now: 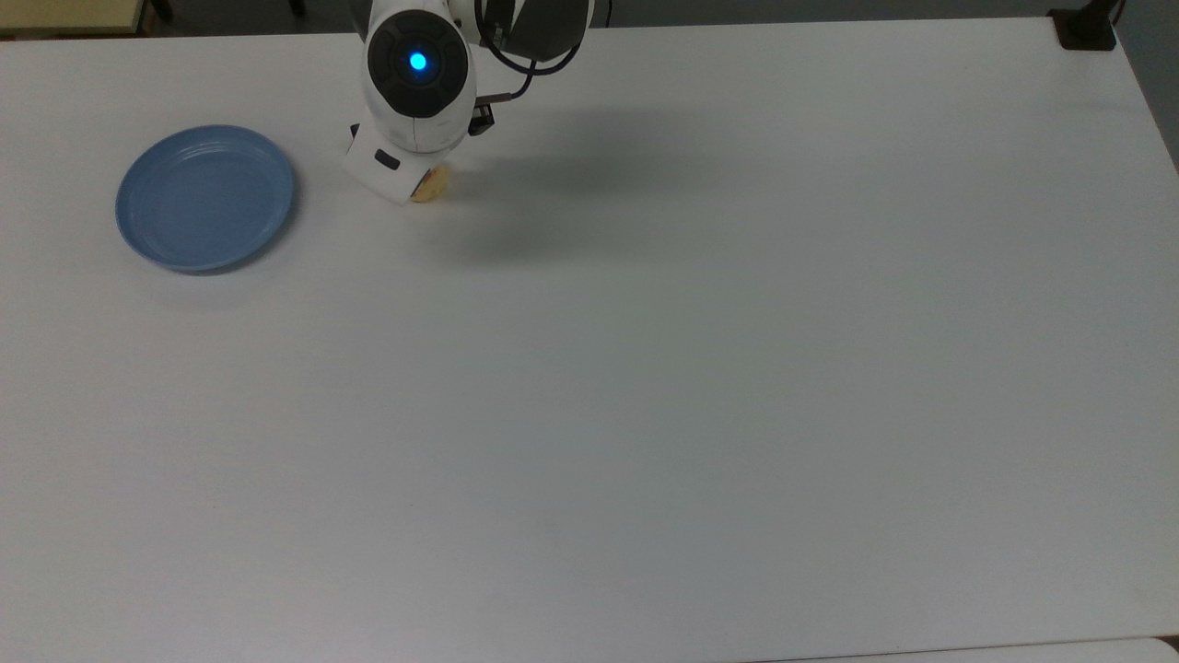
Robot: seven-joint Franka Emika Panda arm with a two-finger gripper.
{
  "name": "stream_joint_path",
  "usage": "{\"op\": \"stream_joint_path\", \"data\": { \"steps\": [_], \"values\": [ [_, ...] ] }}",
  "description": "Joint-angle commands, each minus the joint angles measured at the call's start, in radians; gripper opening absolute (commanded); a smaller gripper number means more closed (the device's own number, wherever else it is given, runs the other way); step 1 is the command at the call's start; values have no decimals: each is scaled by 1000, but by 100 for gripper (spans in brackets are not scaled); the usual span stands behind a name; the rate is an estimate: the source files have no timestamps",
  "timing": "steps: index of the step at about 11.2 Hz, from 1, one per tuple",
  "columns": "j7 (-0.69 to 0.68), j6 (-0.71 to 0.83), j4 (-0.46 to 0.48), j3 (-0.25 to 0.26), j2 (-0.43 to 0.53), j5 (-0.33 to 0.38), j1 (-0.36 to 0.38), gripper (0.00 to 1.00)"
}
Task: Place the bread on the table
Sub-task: 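Lower the roll onto the table, open the gripper and rise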
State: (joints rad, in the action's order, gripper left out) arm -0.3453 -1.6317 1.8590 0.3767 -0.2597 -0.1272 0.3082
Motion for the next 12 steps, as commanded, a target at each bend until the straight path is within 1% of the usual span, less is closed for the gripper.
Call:
{"op": "stream_joint_path", "data": {
  "steps": [1,2,3,4,5,7,8,11,12],
  "values": [
    [118,-5,-56,10,60,72,8,100],
    [176,-5,-96,14,72,90,5,100],
    [228,-8,-140,13,85,103,-26,100],
    [251,-8,-196,4,102,124,-75,100],
    [255,-8,-227,4,120,156,-102,100],
    [259,-7,-242,2,163,155,-141,100],
    [259,-8,-242,-10,174,153,-159,100],
    [264,-5,-242,-157,192,133,-306,100],
    [264,-5,-242,-180,197,132,-329,100]
  ]
}}
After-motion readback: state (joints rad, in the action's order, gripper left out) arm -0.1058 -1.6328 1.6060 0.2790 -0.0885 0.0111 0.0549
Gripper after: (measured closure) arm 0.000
